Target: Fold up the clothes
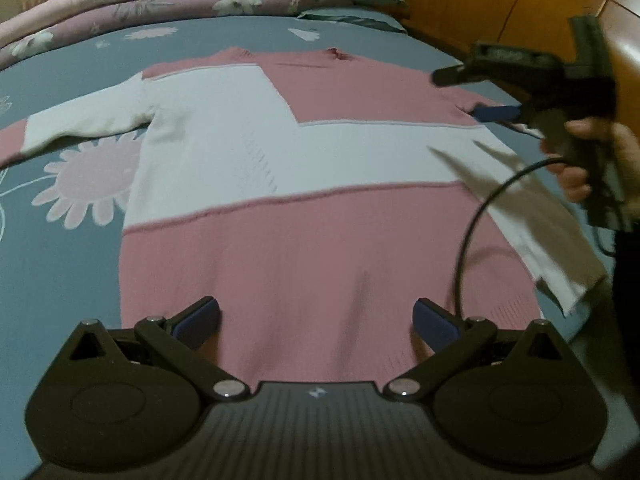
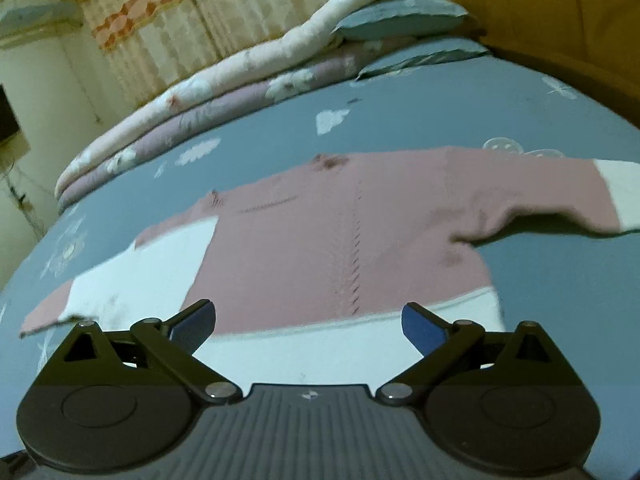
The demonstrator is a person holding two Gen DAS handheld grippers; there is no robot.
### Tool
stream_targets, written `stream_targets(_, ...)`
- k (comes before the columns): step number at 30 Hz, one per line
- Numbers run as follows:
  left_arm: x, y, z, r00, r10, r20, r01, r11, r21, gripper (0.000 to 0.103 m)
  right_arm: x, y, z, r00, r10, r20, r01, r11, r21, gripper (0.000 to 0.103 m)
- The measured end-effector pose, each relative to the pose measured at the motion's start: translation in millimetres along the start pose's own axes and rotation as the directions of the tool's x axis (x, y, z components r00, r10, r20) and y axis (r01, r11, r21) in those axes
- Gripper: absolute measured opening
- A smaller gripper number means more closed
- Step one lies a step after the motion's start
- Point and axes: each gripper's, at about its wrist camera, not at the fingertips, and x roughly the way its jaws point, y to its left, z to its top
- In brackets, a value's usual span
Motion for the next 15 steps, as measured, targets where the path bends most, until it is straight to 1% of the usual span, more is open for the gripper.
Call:
stream_targets(2,-5.7,2.0,5.6,1.0,0.025,-0.015,-0.025,1.0,0.012,0.102,5.6,6.6,-3.7,0.999,-0.033,0.005,0.033,0.997,-0.068,0.101)
stream_targets(6,-17.7,13.7,30.8,0.997,0.052,0.049,-0.053,0.999,0.011,0.102,9.8,20.2,-10.5,0.996,-0.085,0.023,0.088,0.978,-0.192,0.102)
stream_targets(8,-14.7,17.3,46.2,0.996,0.077,0.055,-0.078,0.997,0.017,0.102,12.4,20.0,-11.4,0.998,-0.069,0.008,0.069,0.98,-0.189,0.102)
stream_targets(10,-7.7,12.4,61.5,0.993,0.09,0.075,-0.094,0.994,0.056,0.102,15.4,18.3,-11.8,0.998,-0.054,-0.01,0.052,0.983,-0.175,0.102)
stream_targets(12,4.0,4.5,76.5,0.993,0.079,0.091,-0.087,0.992,0.095,0.102,18.2,16.8,-12.1,0.998,-0.058,-0.023,0.053,0.984,-0.169,0.102)
stream_targets(15,26.9,-8.9,94.7,0.995,0.046,0.093,-0.059,0.989,0.133,0.102,19.8,15.6,-12.6,0.997,-0.067,-0.027,0.061,0.983,-0.171,0.103)
